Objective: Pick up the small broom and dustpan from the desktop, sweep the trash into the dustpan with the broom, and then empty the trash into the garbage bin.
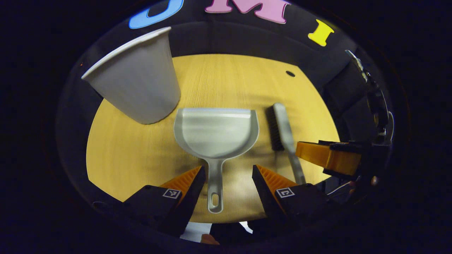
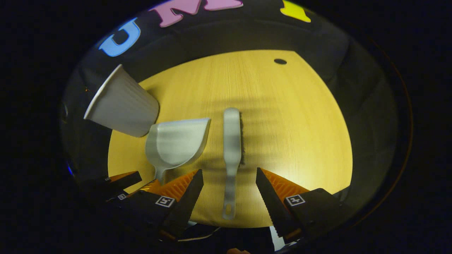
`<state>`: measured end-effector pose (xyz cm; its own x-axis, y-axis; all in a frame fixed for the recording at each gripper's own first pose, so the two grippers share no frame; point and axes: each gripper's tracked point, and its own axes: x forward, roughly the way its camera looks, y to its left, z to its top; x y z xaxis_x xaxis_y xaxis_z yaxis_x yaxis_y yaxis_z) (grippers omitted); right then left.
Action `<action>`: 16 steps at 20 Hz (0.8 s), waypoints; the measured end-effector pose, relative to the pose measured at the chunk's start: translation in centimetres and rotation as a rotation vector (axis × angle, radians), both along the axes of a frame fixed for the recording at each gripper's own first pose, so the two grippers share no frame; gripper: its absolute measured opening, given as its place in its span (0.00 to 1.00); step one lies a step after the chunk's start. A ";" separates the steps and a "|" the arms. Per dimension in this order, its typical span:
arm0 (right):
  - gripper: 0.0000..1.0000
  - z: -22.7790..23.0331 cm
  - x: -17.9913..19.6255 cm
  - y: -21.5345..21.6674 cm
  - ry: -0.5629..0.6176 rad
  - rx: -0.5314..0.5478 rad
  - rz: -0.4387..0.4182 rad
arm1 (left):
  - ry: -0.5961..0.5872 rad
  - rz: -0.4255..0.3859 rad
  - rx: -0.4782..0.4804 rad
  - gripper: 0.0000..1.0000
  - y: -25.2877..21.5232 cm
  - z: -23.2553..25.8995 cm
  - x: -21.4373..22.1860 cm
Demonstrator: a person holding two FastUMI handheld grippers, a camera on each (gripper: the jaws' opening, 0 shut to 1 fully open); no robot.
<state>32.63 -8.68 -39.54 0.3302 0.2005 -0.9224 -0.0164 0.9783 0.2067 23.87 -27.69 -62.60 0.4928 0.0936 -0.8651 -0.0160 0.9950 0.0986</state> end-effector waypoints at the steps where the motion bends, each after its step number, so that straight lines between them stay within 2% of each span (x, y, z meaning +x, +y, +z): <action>1: 0.97 1.9 0.1 0.3 -0.072 0.015 -0.016 | -0.087 -0.037 0.013 0.80 -0.1 1.4 -0.5; 4: 0.97 8.8 -0.9 0.3 -0.327 0.026 -0.067 | -0.380 -0.156 0.096 0.80 -1.3 6.4 -2.0; 6: 0.97 12.5 -1.4 0.8 -0.543 -0.008 -0.059 | -0.598 -0.228 0.134 0.80 -2.2 8.9 -4.5; 9: 0.96 17.1 -3.4 1.4 -0.868 -0.034 -0.045 | -0.871 -0.291 0.104 0.80 -3.4 11.8 -9.2; 11: 0.96 18.4 -4.3 1.9 -1.068 -0.038 -0.049 | -1.038 -0.297 0.064 0.79 -3.3 14.1 -12.2; 12: 0.96 18.6 -4.6 1.7 -1.140 -0.046 -0.061 | -1.083 -0.301 0.054 0.78 -3.3 14.4 -13.3; 13: 0.95 18.0 -4.8 1.7 -1.176 -0.037 -0.065 | -1.120 -0.305 0.049 0.77 -3.0 14.3 -13.0; 16: 0.95 16.3 -4.2 1.3 -1.140 -0.010 -0.052 | -1.116 -0.274 0.103 0.77 -2.9 12.9 -13.0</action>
